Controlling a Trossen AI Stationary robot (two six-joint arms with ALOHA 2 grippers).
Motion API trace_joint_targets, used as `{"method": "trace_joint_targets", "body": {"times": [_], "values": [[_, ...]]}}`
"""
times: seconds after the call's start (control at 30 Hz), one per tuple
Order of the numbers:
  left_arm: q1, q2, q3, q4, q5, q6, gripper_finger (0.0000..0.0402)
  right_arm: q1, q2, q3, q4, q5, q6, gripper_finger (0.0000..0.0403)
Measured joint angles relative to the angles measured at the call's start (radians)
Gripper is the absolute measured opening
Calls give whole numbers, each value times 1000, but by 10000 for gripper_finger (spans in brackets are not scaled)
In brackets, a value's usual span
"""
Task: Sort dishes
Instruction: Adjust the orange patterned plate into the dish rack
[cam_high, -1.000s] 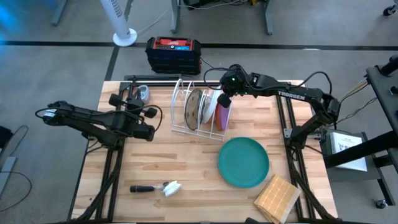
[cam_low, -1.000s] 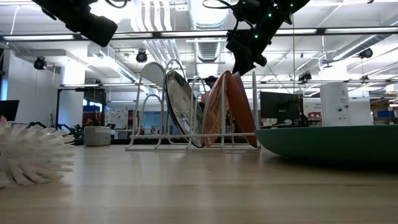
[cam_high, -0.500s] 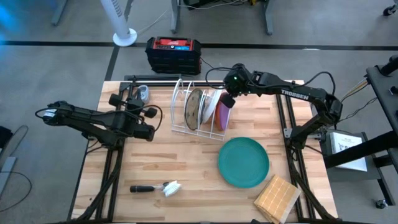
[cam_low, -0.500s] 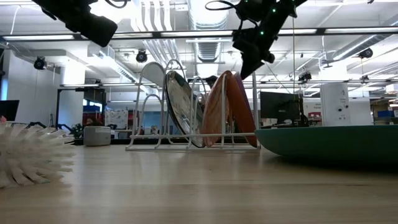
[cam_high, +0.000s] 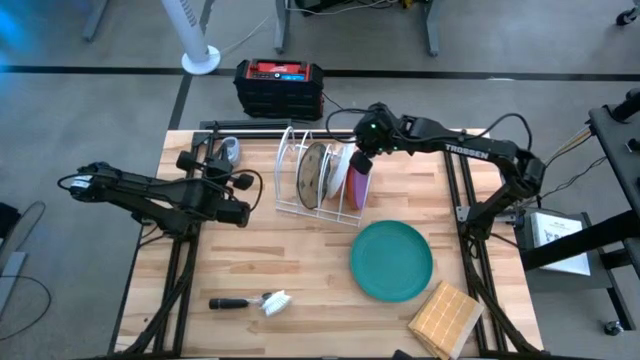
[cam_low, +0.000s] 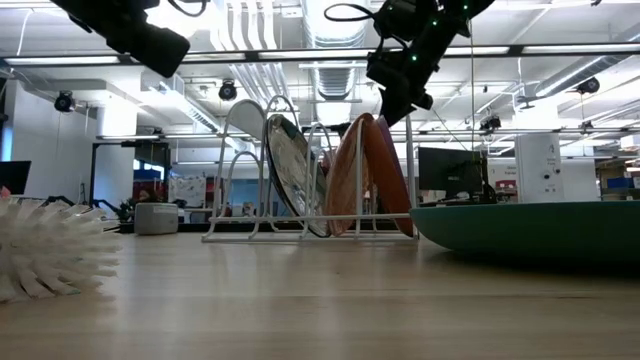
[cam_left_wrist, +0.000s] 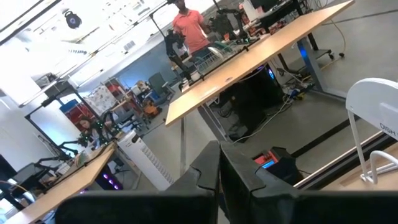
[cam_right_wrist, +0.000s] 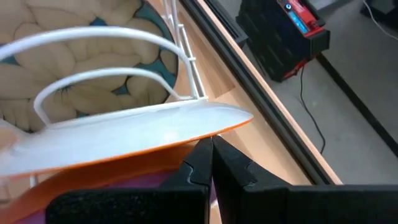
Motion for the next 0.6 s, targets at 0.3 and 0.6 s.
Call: {"method": "trace_joint_targets", "body": {"times": [0.3,0.6], "values": [[0,3,0,-5,0,0,0,0,10,-1,43,-2,-8,0],[0,3,0,-5,0,0,0,1,10,0,82,-61,-9,0]]}}
